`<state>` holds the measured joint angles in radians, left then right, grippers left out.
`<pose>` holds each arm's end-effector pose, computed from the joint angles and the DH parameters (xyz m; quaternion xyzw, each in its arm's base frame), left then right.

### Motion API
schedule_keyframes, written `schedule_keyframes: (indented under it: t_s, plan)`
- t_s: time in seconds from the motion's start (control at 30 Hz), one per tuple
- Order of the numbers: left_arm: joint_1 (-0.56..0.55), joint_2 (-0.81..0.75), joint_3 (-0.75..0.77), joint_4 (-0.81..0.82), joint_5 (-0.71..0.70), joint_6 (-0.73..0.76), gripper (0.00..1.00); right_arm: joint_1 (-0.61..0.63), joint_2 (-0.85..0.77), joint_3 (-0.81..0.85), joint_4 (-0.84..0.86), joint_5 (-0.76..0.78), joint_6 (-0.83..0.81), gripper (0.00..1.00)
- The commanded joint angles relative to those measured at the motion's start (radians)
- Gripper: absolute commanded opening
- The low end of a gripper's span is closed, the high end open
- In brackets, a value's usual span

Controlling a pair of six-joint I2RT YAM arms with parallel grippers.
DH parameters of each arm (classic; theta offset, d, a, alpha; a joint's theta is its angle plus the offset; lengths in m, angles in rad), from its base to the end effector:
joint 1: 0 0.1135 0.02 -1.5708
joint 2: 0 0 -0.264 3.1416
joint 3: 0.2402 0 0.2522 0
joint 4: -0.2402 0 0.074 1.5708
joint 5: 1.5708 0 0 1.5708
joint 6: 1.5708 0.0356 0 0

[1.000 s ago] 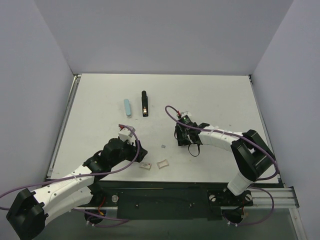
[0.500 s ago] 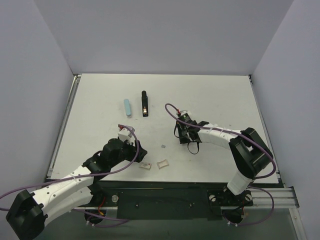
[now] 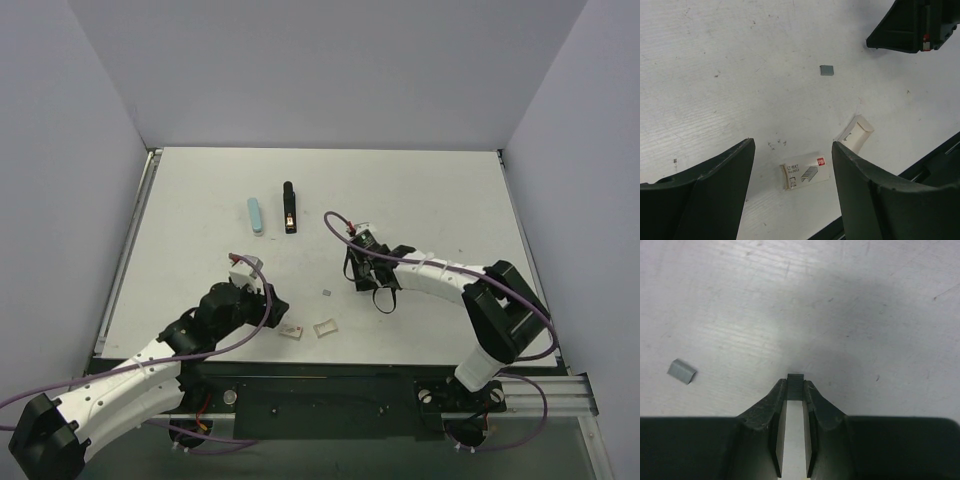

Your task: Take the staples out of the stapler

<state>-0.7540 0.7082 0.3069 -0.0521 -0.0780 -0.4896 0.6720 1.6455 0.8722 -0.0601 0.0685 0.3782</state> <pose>0.1235 -0.1122 0.1968 0.0912 0.8426 -0.2817 0.4498 0.2602 0.2039 0.1675 -0.1242 0.9240 0.1529 0.3277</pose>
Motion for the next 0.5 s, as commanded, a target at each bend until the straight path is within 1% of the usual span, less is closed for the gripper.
schedule_keyframes:
  t_s: [0.0, 0.1, 0.27, 0.47]
  plan:
    - [-0.007, 0.0, 0.0, -0.008, -0.028, 0.003, 0.73, 0.093, -0.104, 0.042, -0.079, 0.068, 0.013, 0.05]
    - [-0.005, 0.001, -0.005, -0.012, -0.031, 0.0, 0.73, 0.147, -0.163, 0.05, -0.098, 0.083, 0.018, 0.05]
    - [-0.005, -0.007, -0.008, -0.018, -0.042, 0.0, 0.73, 0.215, -0.243, 0.042, -0.109, 0.051, 0.053, 0.06]
    - [-0.004, -0.015, -0.009, -0.02, -0.054, -0.006, 0.73, 0.29, -0.259, 0.024, -0.104, 0.048, 0.093, 0.06]
